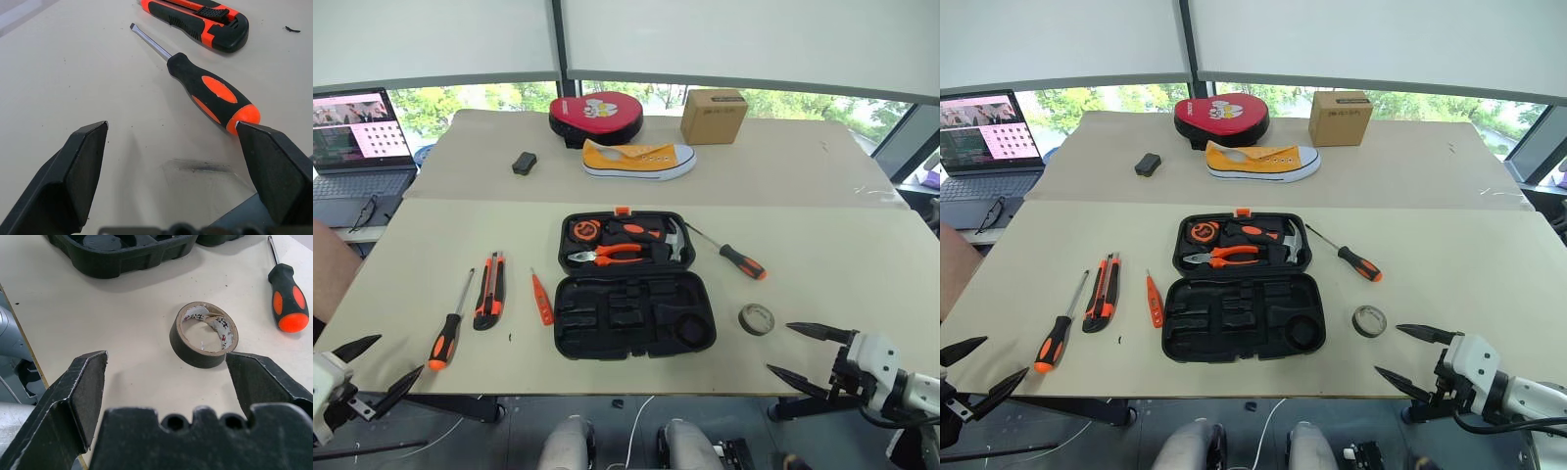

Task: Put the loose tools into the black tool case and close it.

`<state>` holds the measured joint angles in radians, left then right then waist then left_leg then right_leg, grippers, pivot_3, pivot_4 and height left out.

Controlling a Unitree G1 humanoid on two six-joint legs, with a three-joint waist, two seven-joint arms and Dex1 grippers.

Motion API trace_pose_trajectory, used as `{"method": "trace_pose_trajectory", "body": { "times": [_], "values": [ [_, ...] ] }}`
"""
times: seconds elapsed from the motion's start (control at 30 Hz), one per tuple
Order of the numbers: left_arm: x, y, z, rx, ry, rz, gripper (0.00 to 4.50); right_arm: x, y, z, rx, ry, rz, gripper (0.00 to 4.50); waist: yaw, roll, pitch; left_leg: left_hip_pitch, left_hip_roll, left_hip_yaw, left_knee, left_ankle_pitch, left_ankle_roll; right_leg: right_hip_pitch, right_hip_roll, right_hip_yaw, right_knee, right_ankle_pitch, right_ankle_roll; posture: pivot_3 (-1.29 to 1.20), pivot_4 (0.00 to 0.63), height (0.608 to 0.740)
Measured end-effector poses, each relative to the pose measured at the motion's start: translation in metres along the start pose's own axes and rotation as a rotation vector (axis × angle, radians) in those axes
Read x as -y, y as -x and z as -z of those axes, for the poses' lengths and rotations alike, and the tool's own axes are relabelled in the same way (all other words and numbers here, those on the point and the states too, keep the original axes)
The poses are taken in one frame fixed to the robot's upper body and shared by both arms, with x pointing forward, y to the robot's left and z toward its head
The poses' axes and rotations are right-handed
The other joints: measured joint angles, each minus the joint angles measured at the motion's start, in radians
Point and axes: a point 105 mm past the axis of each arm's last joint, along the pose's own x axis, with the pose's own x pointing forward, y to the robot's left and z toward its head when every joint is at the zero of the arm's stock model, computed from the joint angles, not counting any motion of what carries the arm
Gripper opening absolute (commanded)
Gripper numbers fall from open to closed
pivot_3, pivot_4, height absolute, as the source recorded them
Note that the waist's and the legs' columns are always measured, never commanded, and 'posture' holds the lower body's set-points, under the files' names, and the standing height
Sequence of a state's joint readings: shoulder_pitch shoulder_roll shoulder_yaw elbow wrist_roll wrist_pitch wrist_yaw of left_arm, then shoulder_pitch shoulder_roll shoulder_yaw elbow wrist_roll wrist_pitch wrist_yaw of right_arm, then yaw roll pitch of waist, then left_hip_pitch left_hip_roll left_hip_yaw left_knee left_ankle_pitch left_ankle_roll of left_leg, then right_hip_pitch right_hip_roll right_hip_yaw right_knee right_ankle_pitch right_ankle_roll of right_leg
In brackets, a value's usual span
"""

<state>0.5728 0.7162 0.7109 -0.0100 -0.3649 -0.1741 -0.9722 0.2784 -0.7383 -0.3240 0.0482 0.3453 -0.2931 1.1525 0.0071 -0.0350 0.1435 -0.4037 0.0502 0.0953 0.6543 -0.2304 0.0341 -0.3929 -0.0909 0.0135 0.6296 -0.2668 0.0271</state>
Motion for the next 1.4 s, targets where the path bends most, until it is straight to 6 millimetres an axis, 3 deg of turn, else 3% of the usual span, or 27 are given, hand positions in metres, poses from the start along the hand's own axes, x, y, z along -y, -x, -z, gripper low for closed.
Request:
{"method": "trace_pose_trajectory", "body": {
  "times": [0.07,0.17,0.2,0.3,0.4,0.5,0.63,0.73,0.8,0.93,1.03,1.3,1.4],
  "values": [
    [0.0,0.0,0.0,0.001,0.014,0.0,4.5,0.0,-0.001,-0.001,0.009,-0.004,-0.003,4.45,0.0,0.0,0.0,0.0,0.0,0.0,0.0,0.0,0.0,0.0,0.0,0.0,0.0,0.0,0.0,0.0,0.15,0.74],
    [-0.01,0.007,-0.003,0.026,0.132,-0.046,4.5,-0.005,-0.027,-0.032,0.214,-0.041,-0.049,4.45,-0.013,-0.002,0.0,0.001,0.003,-0.001,0.0,0.0,0.0,0.0,0.001,0.0,0.002,0.001,0.002,0.0,0.15,0.74],
    [-0.02,0.015,-0.002,0.018,0.178,-0.108,4.5,-0.009,-0.04,-0.051,0.301,-0.072,-0.101,4.45,-0.02,-0.001,0.0,0.001,0.002,-0.002,0.0,0.0,0.0,0.0,0.001,0.0,0.002,0.001,0.001,0.0,0.15,0.74],
    [-0.027,0.03,0.011,-0.043,0.253,-0.186,4.5,-0.005,-0.047,-0.069,0.378,-0.086,-0.116,4.45,-0.02,0.001,0.0,0.001,0.001,-0.001,0.0,0.0,0.0,0.001,0.0,-0.001,0.001,0.001,0.002,0.0,0.15,0.74],
    [-0.017,0.047,0.034,-0.139,0.424,-0.219,4.5,-0.003,-0.055,-0.088,0.48,-0.065,-0.085,4.45,-0.023,-0.001,0.0,0.001,0.001,-0.001,0.0,-0.001,0.0,0.0,0.0,-0.002,0.001,0.001,0.002,0.0,0.15,0.74],
    [-0.004,0.05,0.041,-0.236,0.548,-0.207,4.5,-0.014,-0.065,-0.1,0.542,-0.07,-0.103,4.45,-0.01,-0.004,0.0,0.001,0.001,-0.003,0.0,-0.002,-0.002,-0.003,-0.001,-0.005,0.001,0.001,0.002,0.0,0.15,0.74],
    [-0.004,0.03,0.018,-0.222,0.607,-0.164,4.5,-0.022,-0.07,-0.107,0.558,-0.046,-0.14,4.45,0.009,-0.003,0.0,0.001,0.0,-0.003,0.002,-0.005,-0.009,-0.003,-0.004,-0.007,0.003,-0.002,-0.003,0.0,0.15,0.74],
    [-0.005,0.0,-0.02,-0.172,0.609,-0.074,4.5,-0.022,-0.071,-0.109,0.559,-0.026,-0.151,4.45,0.007,-0.003,0.0,0.001,0.0,-0.003,0.003,-0.005,-0.01,-0.002,-0.003,-0.006,0.003,-0.001,-0.004,0.0,0.15,0.74],
    [-0.004,-0.016,-0.035,-0.158,0.61,-0.041,4.5,-0.023,-0.071,-0.108,0.556,-0.02,-0.161,4.45,0.004,-0.003,-0.001,0.004,0.0,-0.003,0.003,-0.004,-0.009,0.004,-0.002,-0.005,0.003,0.002,0.001,0.0,0.15,0.74],
    [0.006,-0.04,-0.036,-0.206,0.637,-0.018,4.5,-0.025,-0.071,-0.099,0.54,-0.034,-0.172,4.45,-0.012,-0.002,0.0,0.004,0.001,-0.003,0.003,0.0,-0.002,0.004,0.002,-0.004,0.004,0.002,0.001,0.0,0.15,0.74],
    [0.014,-0.049,-0.023,-0.288,0.625,-0.023,3.75,-0.027,-0.07,-0.093,0.526,-0.035,-0.172,4.5,-0.024,-0.002,0.0,0.004,0.002,-0.002,0.001,0.0,-0.003,0.003,0.003,-0.003,0.004,0.001,0.001,0.0,0.15,0.74],
    [0.0,-0.05,-0.017,-0.245,0.626,-0.082,0.82,-0.029,-0.065,-0.085,0.507,-0.036,-0.155,4.5,-0.019,-0.001,0.0,0.005,0.001,-0.003,-0.001,-0.004,-0.012,0.003,-0.001,-0.003,0.004,0.001,0.0,0.0,0.15,0.74],
    [-0.03,-0.04,-0.017,-0.179,0.518,-0.17,0.83,-0.032,-0.063,-0.081,0.494,-0.052,-0.151,4.5,-0.019,-0.001,0.0,0.005,0.001,-0.002,-0.002,-0.004,-0.012,0.003,-0.003,-0.003,0.003,0.0,-0.001,0.0,0.15,0.74]
  ]
}}
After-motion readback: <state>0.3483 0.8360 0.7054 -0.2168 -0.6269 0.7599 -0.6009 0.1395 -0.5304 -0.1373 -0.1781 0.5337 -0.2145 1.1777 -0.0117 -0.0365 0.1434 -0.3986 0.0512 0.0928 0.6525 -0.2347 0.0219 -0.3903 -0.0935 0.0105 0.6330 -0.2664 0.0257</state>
